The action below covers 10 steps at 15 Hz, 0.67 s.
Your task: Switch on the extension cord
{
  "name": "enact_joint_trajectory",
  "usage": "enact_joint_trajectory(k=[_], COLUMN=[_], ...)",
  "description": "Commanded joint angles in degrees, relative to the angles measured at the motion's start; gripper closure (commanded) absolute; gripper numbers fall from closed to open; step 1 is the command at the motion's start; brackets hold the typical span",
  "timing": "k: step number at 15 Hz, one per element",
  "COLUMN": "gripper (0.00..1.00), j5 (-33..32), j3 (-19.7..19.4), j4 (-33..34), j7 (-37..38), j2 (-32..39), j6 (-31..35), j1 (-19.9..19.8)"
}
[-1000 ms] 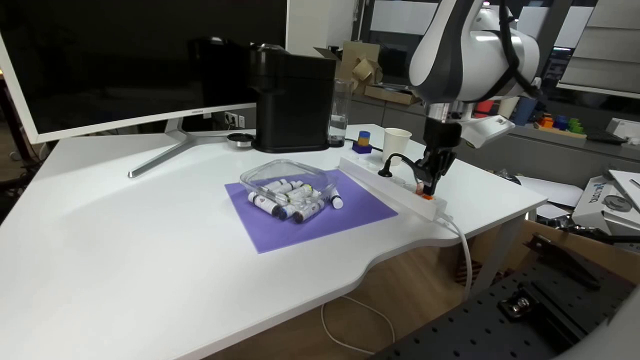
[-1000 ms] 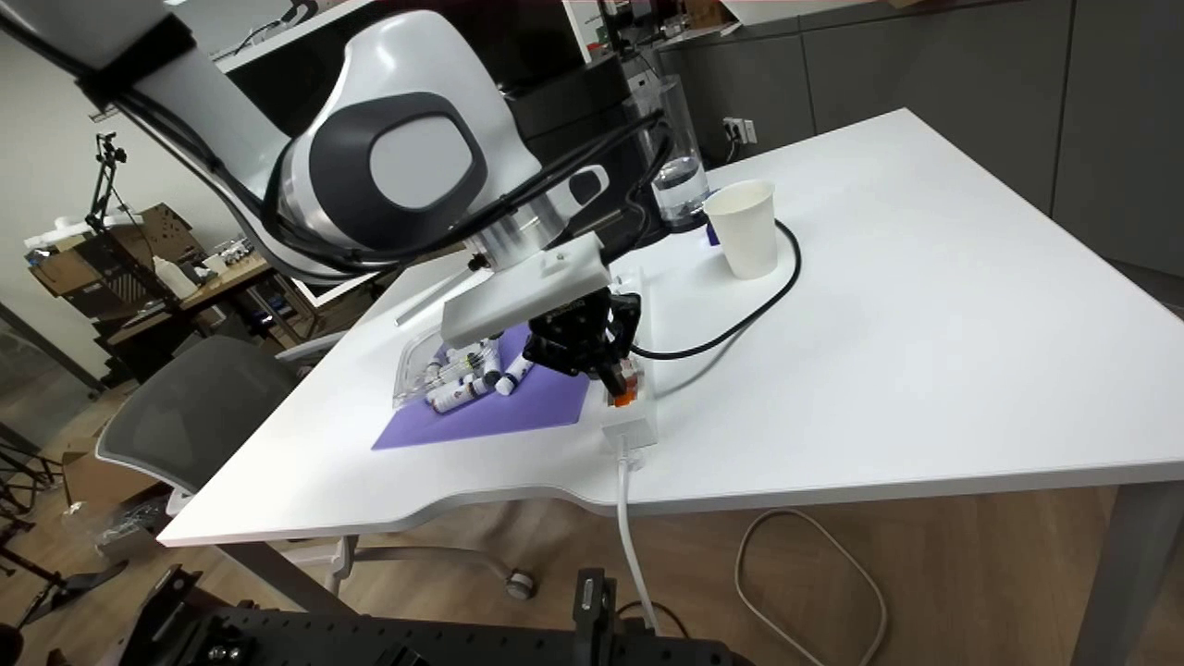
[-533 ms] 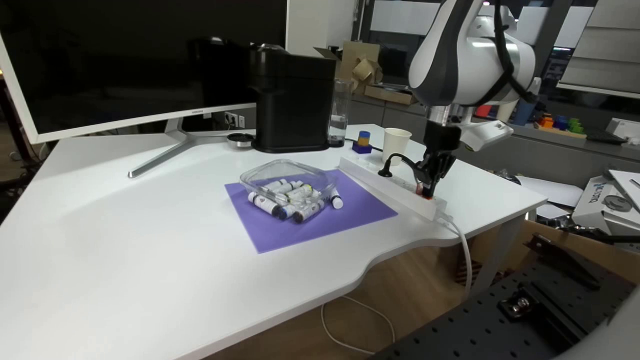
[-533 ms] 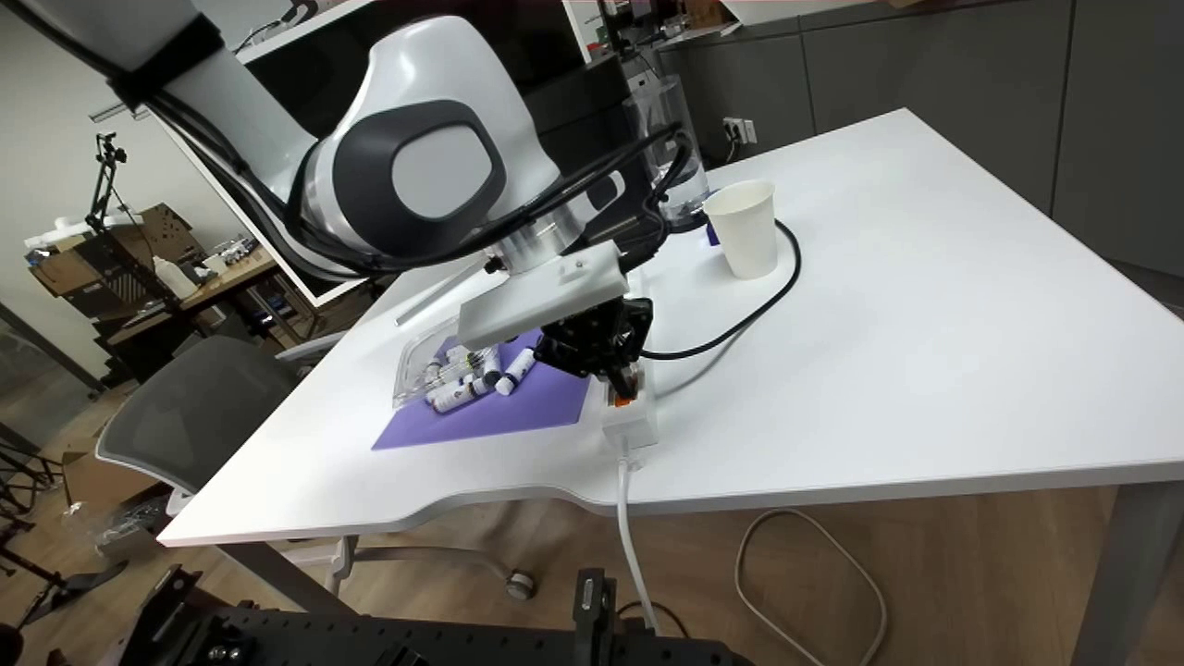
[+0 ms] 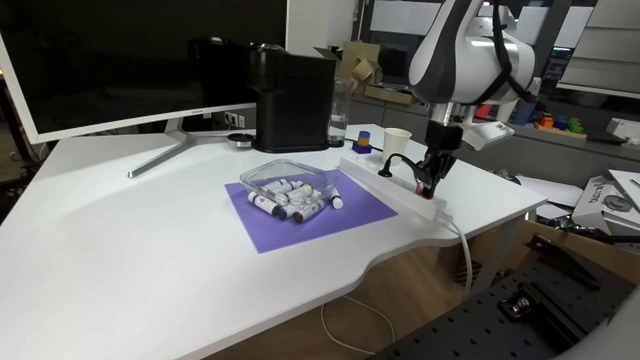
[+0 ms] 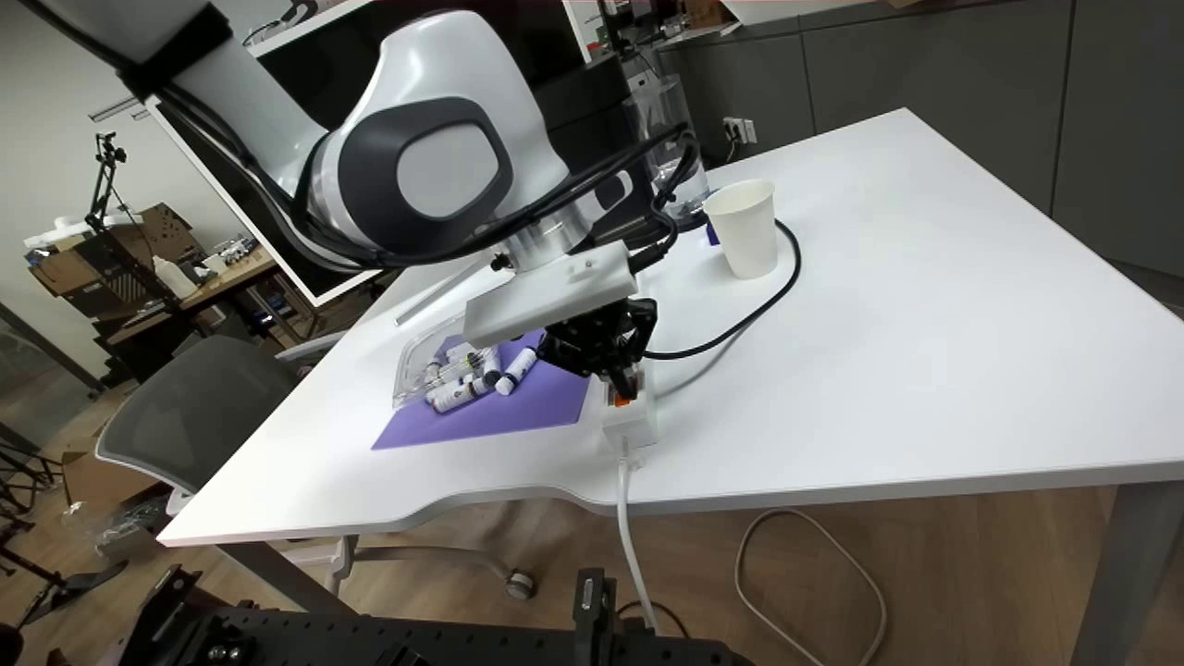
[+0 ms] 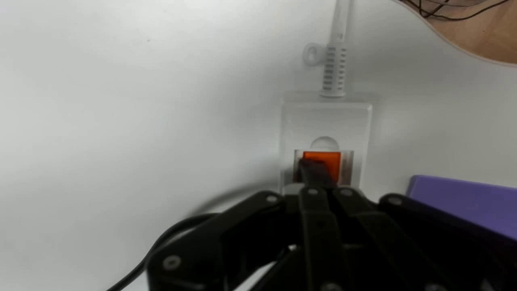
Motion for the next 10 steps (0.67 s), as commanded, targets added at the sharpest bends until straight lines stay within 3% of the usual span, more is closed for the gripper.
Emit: enact_joint_trajectory(k=[1,6,10], gripper=[1.00,1.00,1.00], j5=[0.1,0.1,1.8], j3=[-0.8,-0.5,1.1], j4=[2.8,2.8,1.5], j7=[-0.2,-2.1,-4.7], j2=[4.3,4.9,0.8], j6=[-1.2,-2.5,-4.6], j1=[0.2,-0.2,-1.2])
